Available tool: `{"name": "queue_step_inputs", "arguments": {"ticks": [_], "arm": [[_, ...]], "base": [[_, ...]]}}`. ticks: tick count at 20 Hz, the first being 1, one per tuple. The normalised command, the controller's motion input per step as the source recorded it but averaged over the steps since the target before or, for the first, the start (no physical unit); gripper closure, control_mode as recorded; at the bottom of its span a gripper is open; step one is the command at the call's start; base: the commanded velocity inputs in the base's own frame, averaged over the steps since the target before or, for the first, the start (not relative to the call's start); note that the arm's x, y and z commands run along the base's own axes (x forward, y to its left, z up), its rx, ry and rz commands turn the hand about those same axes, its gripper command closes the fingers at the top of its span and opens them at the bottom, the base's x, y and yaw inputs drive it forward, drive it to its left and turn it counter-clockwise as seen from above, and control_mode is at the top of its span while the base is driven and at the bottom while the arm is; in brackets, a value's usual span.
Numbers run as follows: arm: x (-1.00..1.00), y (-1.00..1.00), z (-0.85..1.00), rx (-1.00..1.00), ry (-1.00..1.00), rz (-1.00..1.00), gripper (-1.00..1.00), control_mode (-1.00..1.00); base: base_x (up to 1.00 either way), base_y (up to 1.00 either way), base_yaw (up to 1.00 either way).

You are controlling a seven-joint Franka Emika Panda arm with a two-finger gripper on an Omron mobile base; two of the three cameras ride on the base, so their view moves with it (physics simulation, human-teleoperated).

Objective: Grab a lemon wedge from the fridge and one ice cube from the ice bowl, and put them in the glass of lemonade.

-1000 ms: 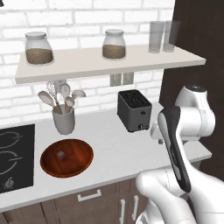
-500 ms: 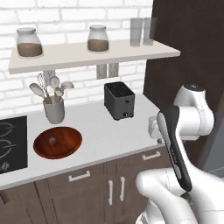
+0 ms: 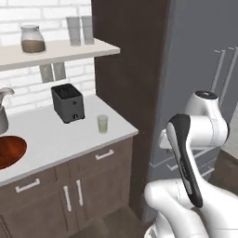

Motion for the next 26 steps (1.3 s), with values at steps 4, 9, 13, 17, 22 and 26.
{"name": "queue_step_inputs", "arguments": {"ticks": [4, 9, 13, 17, 22, 26], "arm": [[0.0, 0.0, 0.0, 0.0, 0.0, 0.0, -1.0, 1.0], [0.0, 0.0, 0.0, 0.0, 0.0, 0.0, -1.0, 1.0], [0.0, 0.0, 0.0, 0.0, 0.0, 0.0, -1.0, 1.0], [0.0, 0.0, 0.0, 0.0, 0.0, 0.0, -1.0, 1.0], [0.0, 0.0, 0.0, 0.0, 0.0, 0.0, -1.0, 1.0], [0.0, 0.0, 0.0, 0.0, 0.0, 0.0, -1.0, 1.0]], "base": [[0.12, -1.0, 0.25], [0.07, -1.0, 0.49], [0.0, -1.0, 0.55], [0.0, -0.97, 0.23], [0.0, -0.54, -0.04], [-0.15, -0.03, -0.26]]}}
